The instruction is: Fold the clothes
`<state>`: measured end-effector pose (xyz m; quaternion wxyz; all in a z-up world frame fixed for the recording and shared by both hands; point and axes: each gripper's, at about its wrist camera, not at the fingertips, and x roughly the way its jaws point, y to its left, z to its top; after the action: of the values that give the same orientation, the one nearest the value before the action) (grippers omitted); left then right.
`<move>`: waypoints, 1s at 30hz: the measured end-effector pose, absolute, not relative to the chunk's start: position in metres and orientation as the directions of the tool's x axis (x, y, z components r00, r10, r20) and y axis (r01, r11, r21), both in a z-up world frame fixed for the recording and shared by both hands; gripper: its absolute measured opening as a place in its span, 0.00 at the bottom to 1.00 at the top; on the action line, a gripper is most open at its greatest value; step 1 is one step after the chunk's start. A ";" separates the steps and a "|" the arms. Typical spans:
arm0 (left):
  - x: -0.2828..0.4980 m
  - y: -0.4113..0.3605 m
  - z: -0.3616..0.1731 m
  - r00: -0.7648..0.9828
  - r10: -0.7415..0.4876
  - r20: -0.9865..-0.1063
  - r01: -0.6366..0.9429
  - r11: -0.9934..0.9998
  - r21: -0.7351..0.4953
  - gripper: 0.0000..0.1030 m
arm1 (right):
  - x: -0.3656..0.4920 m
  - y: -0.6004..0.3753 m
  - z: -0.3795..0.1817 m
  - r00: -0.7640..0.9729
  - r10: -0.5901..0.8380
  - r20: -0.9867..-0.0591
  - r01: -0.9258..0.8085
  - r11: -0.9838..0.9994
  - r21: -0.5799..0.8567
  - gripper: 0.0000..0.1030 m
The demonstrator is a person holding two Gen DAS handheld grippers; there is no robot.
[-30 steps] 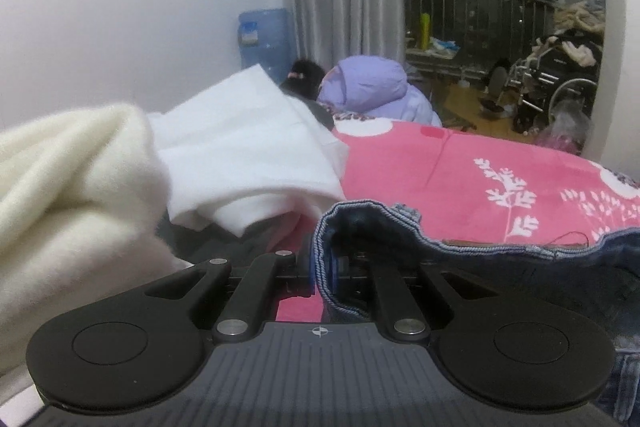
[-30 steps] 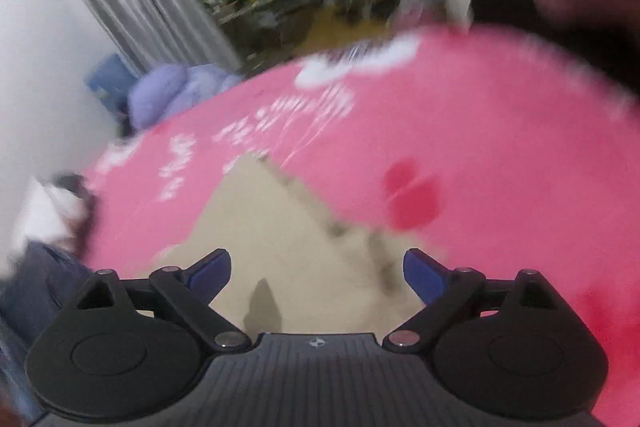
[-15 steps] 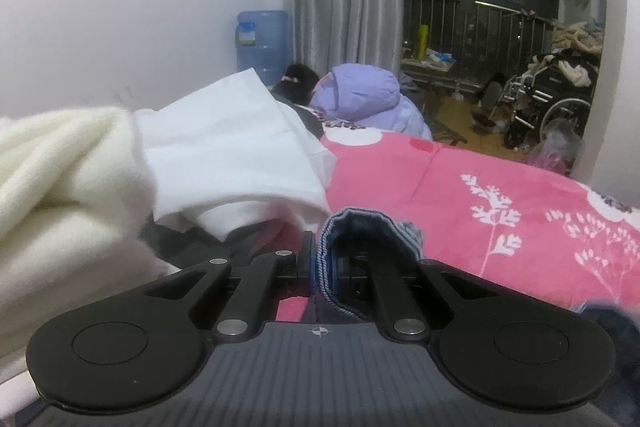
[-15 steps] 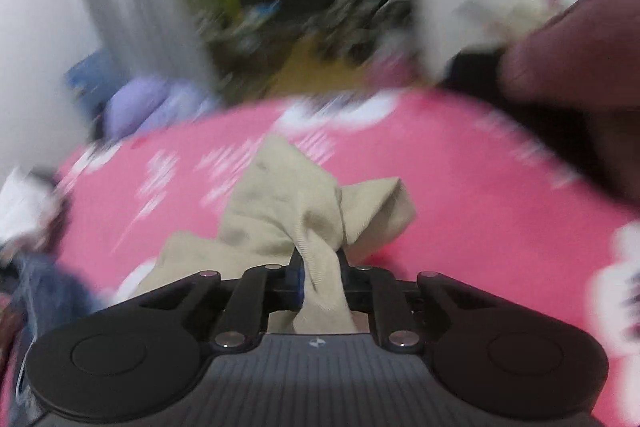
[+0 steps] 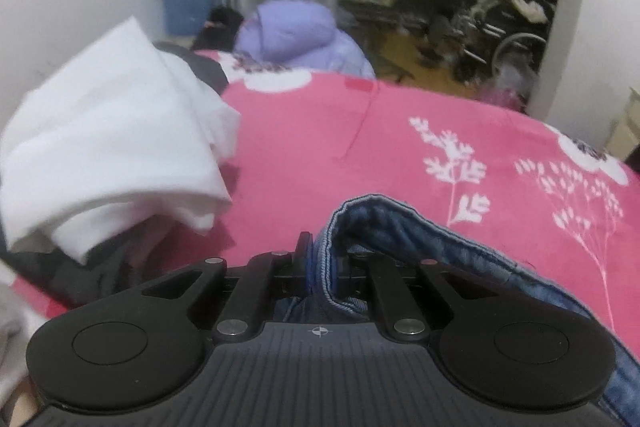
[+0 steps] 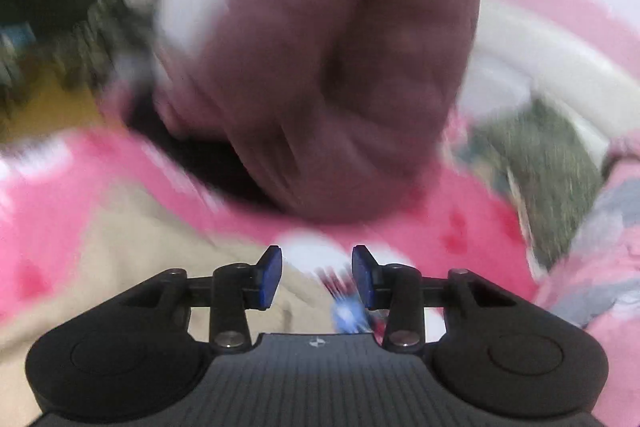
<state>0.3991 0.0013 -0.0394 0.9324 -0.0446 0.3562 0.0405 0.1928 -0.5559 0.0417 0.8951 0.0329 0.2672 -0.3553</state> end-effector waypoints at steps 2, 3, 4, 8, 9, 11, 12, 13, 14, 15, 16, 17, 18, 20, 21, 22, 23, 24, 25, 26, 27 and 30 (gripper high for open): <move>0.395 0.010 -0.042 0.744 0.005 -0.668 -0.099 0.990 -0.102 0.11 | 0.188 -0.502 0.057 0.799 -0.433 -0.418 0.451 0.890 -0.060 0.47; 0.391 0.013 -0.044 0.750 -0.008 -0.662 -0.096 0.988 -0.120 0.14 | 0.189 -0.475 0.058 0.857 -0.301 -0.419 0.313 0.949 -0.040 0.61; 0.386 0.016 -0.045 0.754 -0.013 -0.657 -0.094 0.987 -0.127 0.15 | 0.194 -0.447 0.054 0.881 -0.154 -0.447 0.161 0.987 -0.022 0.65; 0.370 0.024 -0.045 0.767 -0.032 -0.641 -0.071 0.989 -0.133 0.16 | 0.215 -0.347 0.017 0.846 0.064 -0.530 -0.193 0.962 -0.192 0.67; 0.366 0.025 -0.042 0.773 -0.036 -0.634 -0.062 0.989 -0.132 0.16 | 0.221 -0.339 0.002 0.833 0.029 -0.552 -0.217 0.936 -0.278 0.67; 0.358 0.028 -0.038 0.780 -0.048 -0.624 -0.045 0.990 -0.132 0.16 | 0.234 -0.342 -0.028 0.797 -0.054 -0.602 -0.256 0.872 -0.417 0.66; 0.356 0.029 -0.037 0.781 -0.054 -0.622 -0.039 0.990 -0.135 0.16 | 0.240 -0.344 -0.043 0.778 -0.099 -0.620 -0.278 0.831 -0.482 0.65; 0.353 0.031 -0.036 0.782 -0.060 -0.620 -0.034 0.990 -0.139 0.16 | 0.243 -0.350 -0.057 0.752 -0.137 -0.645 -0.321 0.778 -0.540 0.64; 0.352 0.032 -0.035 0.783 -0.069 -0.619 -0.028 0.989 -0.145 0.16 | 0.241 -0.359 -0.066 0.724 -0.154 -0.673 -0.382 0.723 -0.576 0.64; 0.351 0.034 -0.035 0.783 -0.073 -0.618 -0.024 0.989 -0.148 0.16 | 0.233 -0.367 -0.069 0.693 -0.148 -0.705 -0.450 0.675 -0.584 0.64; 0.350 0.034 -0.035 0.784 -0.077 -0.616 -0.022 0.988 -0.151 0.16 | 0.223 -0.372 -0.069 0.656 -0.128 -0.744 -0.519 0.639 -0.568 0.65; 0.349 0.034 -0.036 0.784 -0.077 -0.616 -0.021 0.989 -0.149 0.16 | 0.214 -0.375 -0.071 0.620 -0.107 -0.777 -0.579 0.605 -0.546 0.68; 0.349 0.033 -0.037 0.785 -0.076 -0.615 -0.020 0.989 -0.147 0.16 | 0.203 -0.375 -0.075 0.599 -0.101 -0.794 -0.628 0.556 -0.544 0.70; 0.349 0.031 -0.040 0.785 -0.068 -0.615 -0.021 0.990 -0.136 0.16 | 0.188 -0.368 -0.089 0.597 -0.109 -0.795 -0.682 0.453 -0.574 0.71; 0.350 0.030 -0.041 0.785 -0.066 -0.615 -0.021 0.991 -0.133 0.16 | 0.185 -0.363 -0.096 0.594 -0.110 -0.797 -0.700 0.418 -0.580 0.71; 0.350 0.032 -0.042 0.787 -0.065 -0.614 -0.021 0.991 -0.132 0.16 | 0.183 -0.356 -0.103 0.589 -0.107 -0.801 -0.714 0.395 -0.577 0.71; 0.350 0.031 -0.042 0.789 -0.063 -0.612 -0.020 0.992 -0.128 0.16 | 0.182 -0.350 -0.110 0.583 -0.104 -0.806 -0.729 0.372 -0.575 0.71; 0.350 0.030 -0.043 0.791 -0.061 -0.609 -0.019 0.992 -0.124 0.16 | 0.181 -0.343 -0.116 0.597 -0.093 -0.797 -0.731 0.347 -0.588 0.71; 0.350 0.030 -0.044 0.792 -0.057 -0.608 -0.019 0.993 -0.118 0.16 | 0.181 -0.338 -0.120 0.626 -0.072 -0.777 -0.718 0.335 -0.610 0.71; 0.349 0.029 -0.044 0.793 -0.052 -0.606 -0.019 0.994 -0.110 0.16 | 0.183 -0.335 -0.123 0.653 -0.051 -0.756 -0.699 0.343 -0.627 0.72; 0.349 0.028 -0.045 0.795 -0.048 -0.605 -0.019 0.995 -0.103 0.16 | 0.189 -0.333 -0.123 0.682 -0.036 -0.731 -0.669 0.373 -0.643 0.72; 0.345 0.029 -0.047 0.798 -0.036 -0.601 -0.029 0.995 -0.097 0.16 | 0.211 -0.338 -0.122 0.749 -0.047 -0.661 -0.541 0.532 -0.651 0.46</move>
<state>0.3455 0.0290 -0.0468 0.9469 -0.0506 0.3176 -0.0018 0.2115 -0.3377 -0.1222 0.8147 -0.4592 0.3201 0.1515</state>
